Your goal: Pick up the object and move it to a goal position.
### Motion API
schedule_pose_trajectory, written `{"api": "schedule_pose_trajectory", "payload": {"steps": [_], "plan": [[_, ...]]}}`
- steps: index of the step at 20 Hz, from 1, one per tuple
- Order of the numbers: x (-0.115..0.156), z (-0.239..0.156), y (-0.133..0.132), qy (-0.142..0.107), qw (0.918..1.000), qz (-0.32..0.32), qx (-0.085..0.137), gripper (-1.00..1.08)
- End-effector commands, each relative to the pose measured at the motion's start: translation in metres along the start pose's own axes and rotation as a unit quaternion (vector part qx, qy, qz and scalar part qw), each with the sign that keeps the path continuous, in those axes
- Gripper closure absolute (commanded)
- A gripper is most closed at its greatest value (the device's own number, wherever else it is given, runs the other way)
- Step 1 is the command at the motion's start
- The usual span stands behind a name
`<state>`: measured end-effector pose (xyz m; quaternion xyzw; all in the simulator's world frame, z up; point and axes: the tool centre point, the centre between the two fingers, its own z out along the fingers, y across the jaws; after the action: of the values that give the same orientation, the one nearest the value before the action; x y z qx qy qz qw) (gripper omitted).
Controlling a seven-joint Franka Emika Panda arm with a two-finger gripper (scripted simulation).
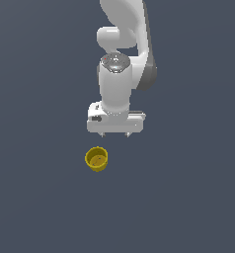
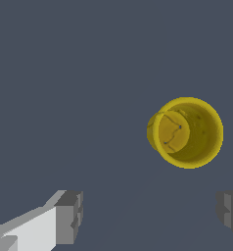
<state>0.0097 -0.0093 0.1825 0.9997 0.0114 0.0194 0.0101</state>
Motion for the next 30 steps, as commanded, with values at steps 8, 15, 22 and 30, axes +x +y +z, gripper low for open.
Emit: {"api": "schedule_pose_trajectory", "payload": {"steps": [8,15,22,30], "plan": [[-0.002,-0.004,-0.014,-0.002,0.9999,-0.012,0.007,-0.20],[-0.001,0.001,-0.010,0.002,1.0000,0.006,0.004,-0.20],[0.000,0.015,-0.002,0.013,0.9982,0.058,-0.002,-0.20],[0.000,0.040,0.016,0.038,0.9867,0.157,-0.014,-0.20]]}}
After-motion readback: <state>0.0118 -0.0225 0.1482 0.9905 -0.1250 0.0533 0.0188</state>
